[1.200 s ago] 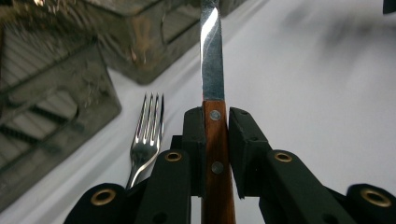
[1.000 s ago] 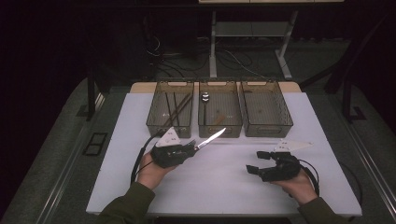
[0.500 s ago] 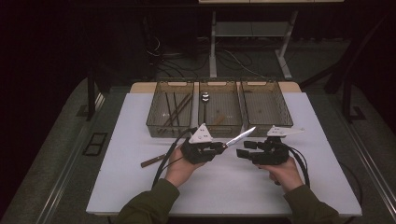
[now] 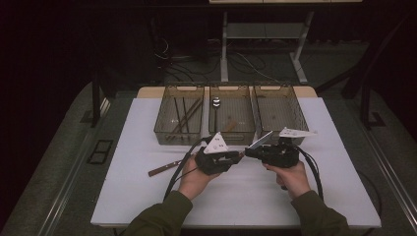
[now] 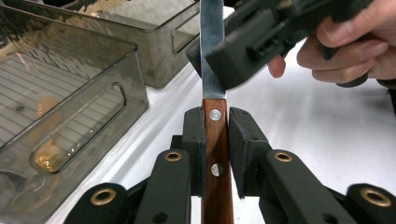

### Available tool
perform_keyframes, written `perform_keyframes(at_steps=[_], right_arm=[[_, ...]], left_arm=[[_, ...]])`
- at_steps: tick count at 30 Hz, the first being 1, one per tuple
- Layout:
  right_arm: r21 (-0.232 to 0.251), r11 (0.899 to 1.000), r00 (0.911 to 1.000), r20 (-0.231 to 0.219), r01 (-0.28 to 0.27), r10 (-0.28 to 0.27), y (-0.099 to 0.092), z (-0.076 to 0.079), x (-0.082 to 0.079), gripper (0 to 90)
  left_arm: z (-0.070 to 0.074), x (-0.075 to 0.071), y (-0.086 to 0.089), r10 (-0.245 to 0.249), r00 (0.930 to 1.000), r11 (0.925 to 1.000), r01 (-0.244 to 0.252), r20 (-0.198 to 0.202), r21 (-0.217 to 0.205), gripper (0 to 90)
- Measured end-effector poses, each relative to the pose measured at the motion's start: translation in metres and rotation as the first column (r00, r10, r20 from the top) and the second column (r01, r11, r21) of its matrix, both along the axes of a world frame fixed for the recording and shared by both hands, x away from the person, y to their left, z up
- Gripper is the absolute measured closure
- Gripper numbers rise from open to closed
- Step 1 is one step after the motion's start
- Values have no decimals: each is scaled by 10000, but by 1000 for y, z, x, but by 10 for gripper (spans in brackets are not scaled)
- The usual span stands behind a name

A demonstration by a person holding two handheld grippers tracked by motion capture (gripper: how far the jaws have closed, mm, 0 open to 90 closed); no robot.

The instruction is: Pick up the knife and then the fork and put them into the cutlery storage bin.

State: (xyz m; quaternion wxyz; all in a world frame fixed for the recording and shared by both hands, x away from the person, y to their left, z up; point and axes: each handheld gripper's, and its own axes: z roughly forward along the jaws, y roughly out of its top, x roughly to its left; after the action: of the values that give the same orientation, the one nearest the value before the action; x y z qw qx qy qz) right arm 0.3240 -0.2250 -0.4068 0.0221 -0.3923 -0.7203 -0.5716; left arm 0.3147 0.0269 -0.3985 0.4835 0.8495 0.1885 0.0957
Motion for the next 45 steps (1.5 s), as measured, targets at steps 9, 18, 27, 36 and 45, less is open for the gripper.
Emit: perform_keyframes(at_steps=[9,18,27,36,45], right_arm=[[521,9985,9995,256,-177,164,4,4,3,826],[270,9989,9978,554,-371,356,13,10,1,895],[-823,9963,9924,1220,252,-150,-11,30,3,895],[-1521,9838,9845,1604,950,-703,-47,58,12,895],[-1588,9714,9671,2118,1766,-1412,-83,88,23,896]], left_arm=[[-2,0,-3,105,9999,9999,-105,34,2,767],[-5,3,2,53,9999,9998,-56,-161,-214,740],[-8,2,32,36,9996,10000,-37,-287,-26,576],[-17,-4,72,185,9988,9994,-199,-458,-293,468],[-23,-14,107,509,9958,9972,-549,-762,-514,368]])
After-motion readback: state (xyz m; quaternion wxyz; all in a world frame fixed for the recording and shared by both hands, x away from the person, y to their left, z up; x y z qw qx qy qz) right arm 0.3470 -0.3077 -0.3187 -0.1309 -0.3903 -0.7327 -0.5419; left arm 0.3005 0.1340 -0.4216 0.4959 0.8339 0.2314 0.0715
